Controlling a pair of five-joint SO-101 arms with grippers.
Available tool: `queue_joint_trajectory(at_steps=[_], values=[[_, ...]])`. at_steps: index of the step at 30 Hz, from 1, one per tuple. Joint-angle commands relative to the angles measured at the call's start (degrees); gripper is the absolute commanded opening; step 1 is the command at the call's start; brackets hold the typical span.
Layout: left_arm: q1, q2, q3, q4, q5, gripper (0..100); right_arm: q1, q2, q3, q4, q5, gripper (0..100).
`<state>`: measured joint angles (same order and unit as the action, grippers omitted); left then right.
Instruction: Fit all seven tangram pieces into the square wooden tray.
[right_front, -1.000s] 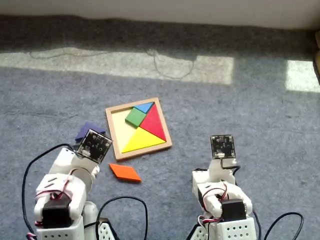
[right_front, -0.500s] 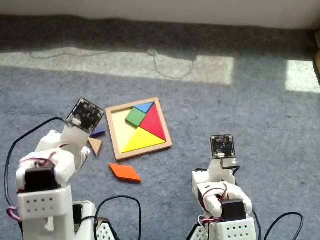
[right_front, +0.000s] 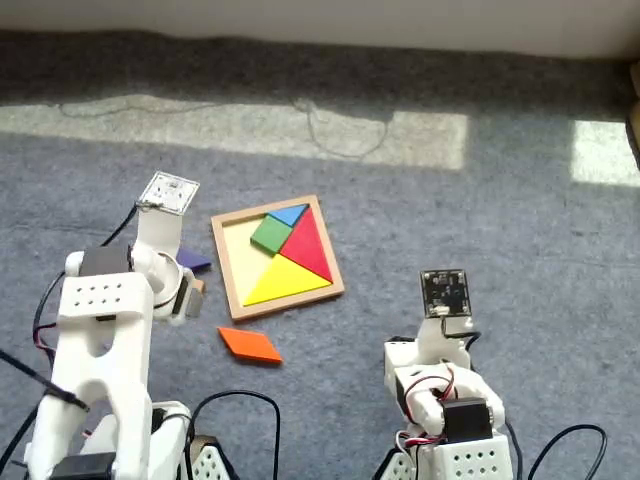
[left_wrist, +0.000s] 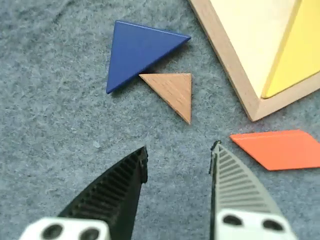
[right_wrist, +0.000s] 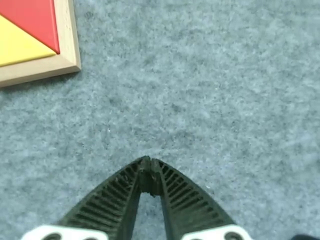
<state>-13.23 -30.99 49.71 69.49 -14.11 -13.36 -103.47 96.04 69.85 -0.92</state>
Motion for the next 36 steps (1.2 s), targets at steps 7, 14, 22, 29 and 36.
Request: queue_joint_trajectory(at_steps=[7,14,22,29,36], values=[[1.5,14.1,-3.1,-10.5,5.1,22,0.7,-0.4,8.7,0.2,-0.4,0.9],[2.0,19.8,-3.1,-14.9,5.1,21,0.7,-0.4,8.7,0.2,-0.4,0.9],[2.0,20.5,-3.4,-19.7,8.9,22,0.7,-0.4,8.7,0.2,-0.4,0.9],[2.0,21.1,-5.8,-20.0,14.7,22,0.7,-0.4,8.7,0.2,-0.4,0.9],[2.0,21.2,-4.7,-20.1,17.7,22,0.7,-0.4,8.7,0.2,-0.4,0.9]])
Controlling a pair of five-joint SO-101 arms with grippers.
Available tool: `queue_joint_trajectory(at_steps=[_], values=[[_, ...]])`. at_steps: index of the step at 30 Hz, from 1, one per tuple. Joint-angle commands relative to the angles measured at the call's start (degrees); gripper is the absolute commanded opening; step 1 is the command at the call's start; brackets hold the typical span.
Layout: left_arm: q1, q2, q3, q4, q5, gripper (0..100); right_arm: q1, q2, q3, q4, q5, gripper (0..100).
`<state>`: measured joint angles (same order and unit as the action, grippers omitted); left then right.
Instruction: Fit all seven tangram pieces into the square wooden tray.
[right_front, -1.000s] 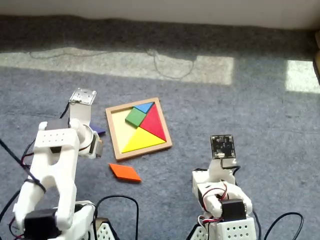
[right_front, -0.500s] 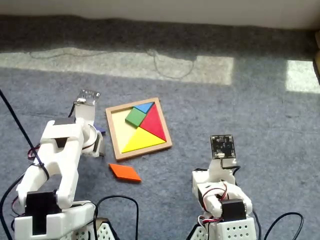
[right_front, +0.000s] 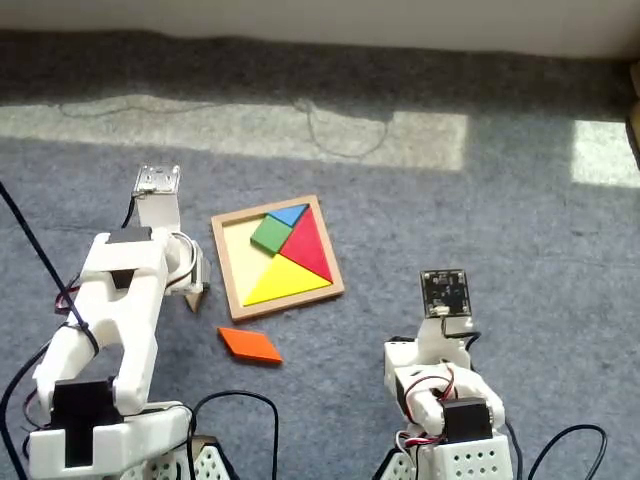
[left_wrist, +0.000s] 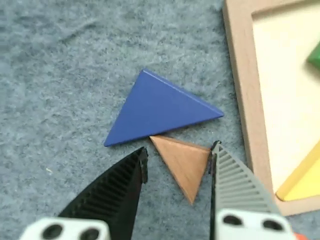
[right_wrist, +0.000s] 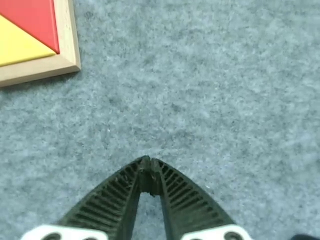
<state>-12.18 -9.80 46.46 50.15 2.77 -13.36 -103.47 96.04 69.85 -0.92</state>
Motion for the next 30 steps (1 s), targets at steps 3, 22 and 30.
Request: queue_joint_trajectory(at_steps=[3,22,30], values=[[0.9,0.0,-1.2,-0.8,0.8,22,0.7,-0.4,8.7,0.2,-0.4,0.9],[2.5,16.9,-16.0,9.1,0.7,12,0.7,-0.4,8.7,0.2,-0.4,0.9],[4.7,15.1,-15.6,10.4,0.5,10,0.7,-0.4,8.7,0.2,-0.4,0.9]])
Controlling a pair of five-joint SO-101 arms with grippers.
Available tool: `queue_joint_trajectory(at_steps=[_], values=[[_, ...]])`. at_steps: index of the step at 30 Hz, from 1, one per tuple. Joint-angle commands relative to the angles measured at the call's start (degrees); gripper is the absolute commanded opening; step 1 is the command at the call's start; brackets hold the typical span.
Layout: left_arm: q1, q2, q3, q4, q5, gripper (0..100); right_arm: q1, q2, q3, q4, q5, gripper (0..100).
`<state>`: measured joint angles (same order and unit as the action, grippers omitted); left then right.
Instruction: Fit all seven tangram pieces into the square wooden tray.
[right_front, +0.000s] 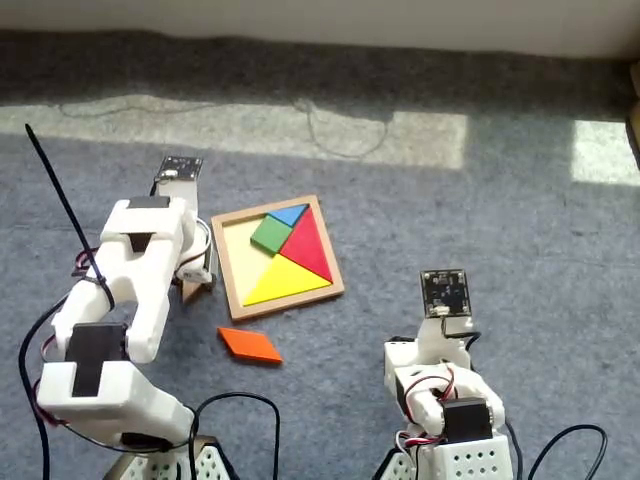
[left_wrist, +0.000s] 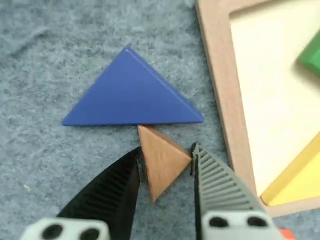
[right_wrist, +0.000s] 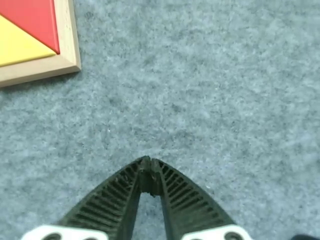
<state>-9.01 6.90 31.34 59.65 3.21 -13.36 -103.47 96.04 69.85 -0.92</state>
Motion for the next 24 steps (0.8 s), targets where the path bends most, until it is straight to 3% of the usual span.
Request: queue_joint_trajectory(at_steps=[1,11,18,24], values=[[2.1,-3.1,0.4,0.8,0.1,10,0.7,-0.4,8.7,0.2,-0.4,0.9],[10.2,-27.8,8.5,0.4,0.1,11,0.7,-0.4,8.7,0.2,-0.4,0.9],[16.6,-26.7,8.0,-2.9,0.6,15,0.7,-0.4,8.7,0.2,-0.4,0.9],[17.5,-16.4,4.4,-8.3,5.0,14,0.7,-0.4,8.7,0.2,-0.4,0.9]])
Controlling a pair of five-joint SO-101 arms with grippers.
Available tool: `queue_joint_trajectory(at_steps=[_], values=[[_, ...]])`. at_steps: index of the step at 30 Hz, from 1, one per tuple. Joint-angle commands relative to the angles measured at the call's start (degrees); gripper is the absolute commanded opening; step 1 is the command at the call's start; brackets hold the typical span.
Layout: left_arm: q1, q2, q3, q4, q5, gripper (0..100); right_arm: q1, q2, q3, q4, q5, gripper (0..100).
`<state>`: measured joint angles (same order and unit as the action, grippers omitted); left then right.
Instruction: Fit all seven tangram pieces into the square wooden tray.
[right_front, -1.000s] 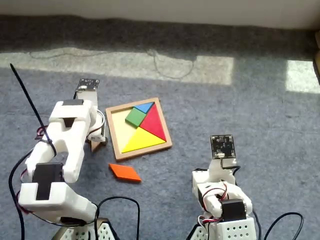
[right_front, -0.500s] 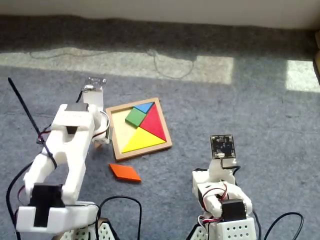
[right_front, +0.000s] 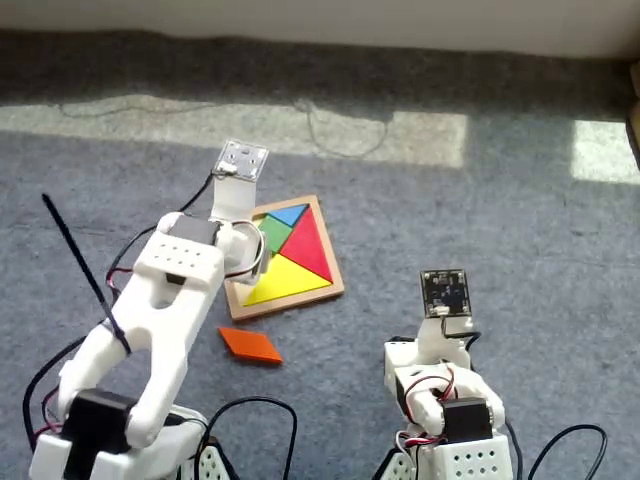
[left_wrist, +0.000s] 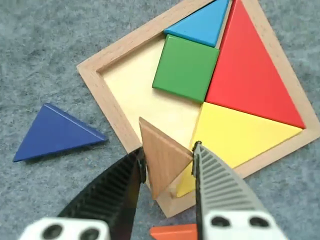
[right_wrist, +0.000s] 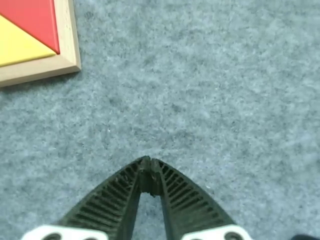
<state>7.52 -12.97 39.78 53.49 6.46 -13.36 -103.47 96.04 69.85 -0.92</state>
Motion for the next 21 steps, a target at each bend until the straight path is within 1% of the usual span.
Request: queue_joint_trajectory(at_steps=[1,5,9,11,13,16,21], values=[[1.0,5.7,-5.4,-2.1,2.5,14,0.7,-0.4,8.7,0.2,-0.4,0.9],[0.7,13.5,-11.3,-1.7,6.2,14,0.7,-0.4,8.7,0.2,-0.4,0.9],[0.7,18.3,-14.5,-1.7,6.6,14,0.7,-0.4,8.7,0.2,-0.4,0.9],[0.8,18.9,-14.8,-1.7,6.9,18,0.7,-0.4,8.7,0.2,-0.4,0.9],[0.5,18.6,-14.9,-1.7,7.6,24,0.7,-0.4,8.7,0.2,-0.4,0.9],[0.5,18.2,-14.9,-1.5,13.0,30,0.7,-0.4,8.7,0.2,-0.4,0.9],[0.6,16.6,-14.5,-0.4,13.7,32,0.7,-0.4,8.7,0.2,-0.4,0.9]])
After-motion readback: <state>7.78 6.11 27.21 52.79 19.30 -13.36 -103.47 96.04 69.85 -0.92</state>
